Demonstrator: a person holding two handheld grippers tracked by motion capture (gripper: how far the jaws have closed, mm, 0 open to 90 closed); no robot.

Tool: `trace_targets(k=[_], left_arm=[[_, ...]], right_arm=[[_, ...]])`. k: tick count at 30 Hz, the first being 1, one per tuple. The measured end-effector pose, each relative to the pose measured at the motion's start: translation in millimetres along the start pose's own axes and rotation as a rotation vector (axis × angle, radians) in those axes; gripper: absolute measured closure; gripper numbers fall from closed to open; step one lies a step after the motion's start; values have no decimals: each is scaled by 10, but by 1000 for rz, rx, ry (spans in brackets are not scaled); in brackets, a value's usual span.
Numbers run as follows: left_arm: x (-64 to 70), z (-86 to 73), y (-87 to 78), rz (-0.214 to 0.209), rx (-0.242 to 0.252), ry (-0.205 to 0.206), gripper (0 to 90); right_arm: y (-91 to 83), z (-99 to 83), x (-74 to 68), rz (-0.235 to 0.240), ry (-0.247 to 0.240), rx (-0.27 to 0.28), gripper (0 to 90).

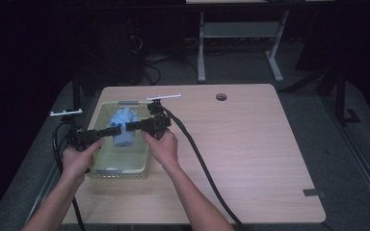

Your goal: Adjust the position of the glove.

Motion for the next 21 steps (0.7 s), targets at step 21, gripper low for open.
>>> trace_targets(k=[21], left_arm=[[-399, -125, 31, 61, -68, -47, 802]], right_arm=[[388, -156, 175, -21, 46, -59, 818]])
Point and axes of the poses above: each handheld gripper's, and its own axes: y roughly forward along the jaws, z roughly out of its top, x roughly to its right, the point moved 5 cm from there along y, roughly forward along the jaws, and after that the axes turned 3 degrees about -y, right-handed, at the moved point
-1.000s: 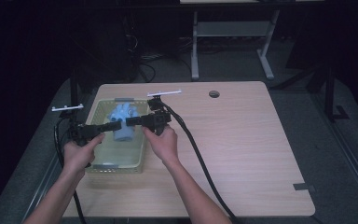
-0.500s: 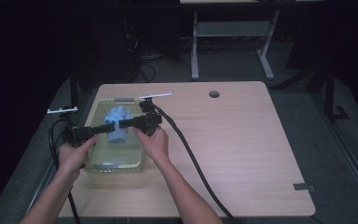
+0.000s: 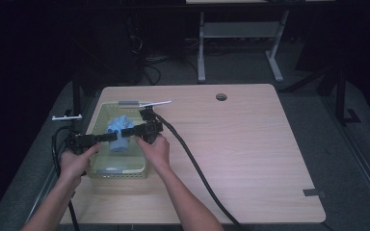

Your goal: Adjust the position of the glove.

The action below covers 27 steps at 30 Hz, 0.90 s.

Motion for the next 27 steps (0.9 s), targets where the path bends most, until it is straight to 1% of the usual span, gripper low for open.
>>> trace_targets(k=[4, 6, 8, 10, 13, 17, 21, 24, 27], left_arm=[[-67, -41, 25, 19, -19, -8, 802], [-91, -53, 36, 31, -34, 3, 802], [-98, -55, 44, 35, -34, 0, 800], [-111, -62, 56, 33, -34, -11, 800], [-148, -88, 83, 38, -51, -22, 799], [-178, -105, 102, 42, -61, -23, 797], [-211, -107, 114, 37, -77, -38, 795], [-225, -111, 126, 41, -90, -37, 795], [-236, -112, 139, 46, -95, -45, 789]], right_arm=[[69, -51, 39, -5, 6, -13, 818], [98, -74, 57, -10, 12, -23, 818], [120, -87, 78, -16, 12, -29, 818], [126, -88, 83, -17, 16, -28, 818], [144, -103, 96, -25, 18, -40, 818], [175, -132, 123, -40, 17, -54, 817], [198, -150, 135, -54, 12, -65, 817], [213, -158, 155, -64, 3, -69, 815], [224, -168, 168, -72, 3, -77, 815]])
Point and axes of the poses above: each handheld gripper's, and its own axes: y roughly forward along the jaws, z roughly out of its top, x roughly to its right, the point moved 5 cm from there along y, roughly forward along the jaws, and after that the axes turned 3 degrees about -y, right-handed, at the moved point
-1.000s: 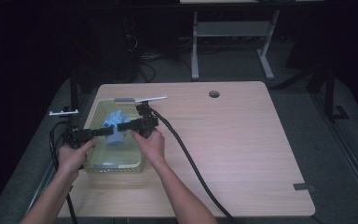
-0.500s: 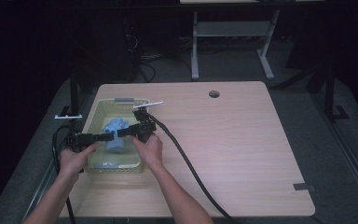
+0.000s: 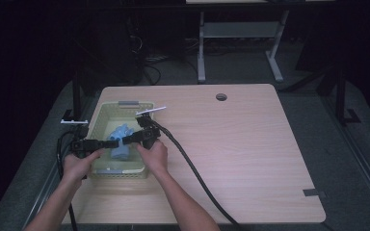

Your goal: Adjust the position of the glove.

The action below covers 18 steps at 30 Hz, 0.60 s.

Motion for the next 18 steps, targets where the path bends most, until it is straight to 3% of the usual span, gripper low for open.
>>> trace_targets(k=[13, 18], left_arm=[[-10, 20, 65, 68, -46, -2, 774], [-15, 25, 80, 90, -63, 18, 773]], right_arm=[[52, -23, 30, -33, 4, -26, 807], [62, -26, 31, -38, 5, -30, 807]])
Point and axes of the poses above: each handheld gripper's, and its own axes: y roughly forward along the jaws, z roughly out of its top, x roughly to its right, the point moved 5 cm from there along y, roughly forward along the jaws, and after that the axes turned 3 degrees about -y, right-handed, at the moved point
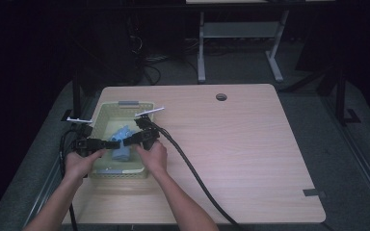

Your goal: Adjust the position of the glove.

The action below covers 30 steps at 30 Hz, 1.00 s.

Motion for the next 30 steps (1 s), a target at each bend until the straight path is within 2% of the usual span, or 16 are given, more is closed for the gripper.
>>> trace_targets(k=[9, 10, 13, 19, 21, 24, 26, 30], left_arm=[[11, 5, 39, 53, -27, 18, 751], [8, 6, 44, 63, -39, 34, 753], [10, 7, 55, 76, -44, 46, 756], [7, 10, 59, 81, -46, 39, 758], [2, 11, 65, 98, -51, 32, 741], [1, 13, 84, 118, -69, 39, 693], [4, 11, 92, 151, -77, 45, 665], [-8, 12, 114, 167, -101, 42, 629]], right_arm=[[27, -4, -12, -24, -21, -20, 801], [29, -4, -12, -26, -22, -22, 800], [39, -3, -17, -38, -36, -27, 798], [50, 1, -16, -49, -46, -34, 793], [53, 3, -24, -57, -49, -41, 749], [62, 12, -53, -99, -72, -57, 686], [58, 18, -62, -121, -83, -59, 677], [24, 33, -69, -152, -94, -58, 666]])
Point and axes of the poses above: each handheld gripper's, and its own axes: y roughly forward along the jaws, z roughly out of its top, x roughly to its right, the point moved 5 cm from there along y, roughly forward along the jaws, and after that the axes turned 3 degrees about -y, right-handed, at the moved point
